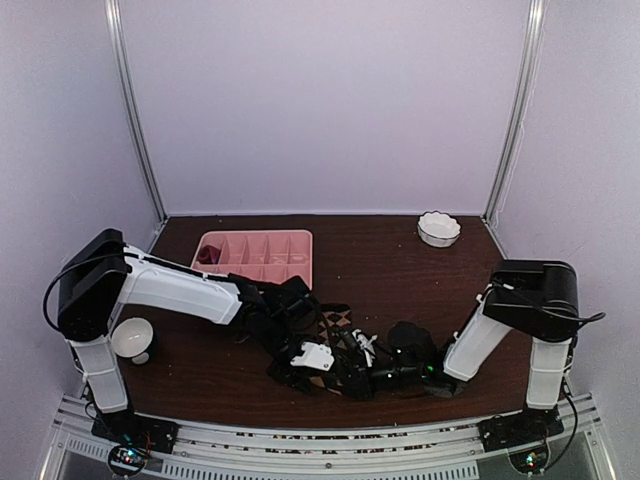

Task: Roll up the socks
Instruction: Roll the sock at the center of the board.

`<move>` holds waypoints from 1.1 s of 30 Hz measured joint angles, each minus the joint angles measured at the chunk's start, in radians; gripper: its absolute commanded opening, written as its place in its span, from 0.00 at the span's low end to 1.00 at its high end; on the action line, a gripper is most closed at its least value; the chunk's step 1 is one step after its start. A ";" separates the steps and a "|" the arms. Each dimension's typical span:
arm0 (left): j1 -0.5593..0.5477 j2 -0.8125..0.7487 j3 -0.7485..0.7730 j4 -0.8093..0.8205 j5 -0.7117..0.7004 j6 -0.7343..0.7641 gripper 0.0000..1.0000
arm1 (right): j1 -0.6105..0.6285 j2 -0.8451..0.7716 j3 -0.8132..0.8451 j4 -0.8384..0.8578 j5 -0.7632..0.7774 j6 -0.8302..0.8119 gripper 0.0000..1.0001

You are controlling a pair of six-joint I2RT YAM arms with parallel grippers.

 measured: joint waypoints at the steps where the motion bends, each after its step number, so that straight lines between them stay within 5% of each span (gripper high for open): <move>1: -0.001 0.006 0.000 0.009 -0.005 -0.002 0.44 | 0.000 0.000 0.001 0.000 -0.002 0.005 0.00; 8: -0.012 0.032 0.000 0.050 -0.045 -0.005 0.16 | -0.003 0.000 0.004 -0.002 -0.006 0.019 0.00; 12: -0.013 0.034 -0.002 0.069 -0.071 -0.009 0.00 | -0.005 0.001 0.001 0.001 -0.005 0.024 0.11; 14: -0.013 0.036 0.002 0.066 -0.072 -0.011 0.00 | -0.005 0.000 -0.006 0.015 -0.003 0.022 0.35; 16: -0.012 0.049 0.021 0.047 -0.068 -0.017 0.00 | -0.003 -0.012 -0.021 0.040 0.017 0.018 0.96; 17: -0.011 0.059 0.035 0.036 -0.061 -0.021 0.00 | -0.003 -0.024 -0.037 0.057 0.026 0.023 1.00; 33: 0.092 0.249 0.283 -0.235 0.195 -0.047 0.00 | 0.031 -0.454 -0.305 -0.186 0.399 -0.119 1.00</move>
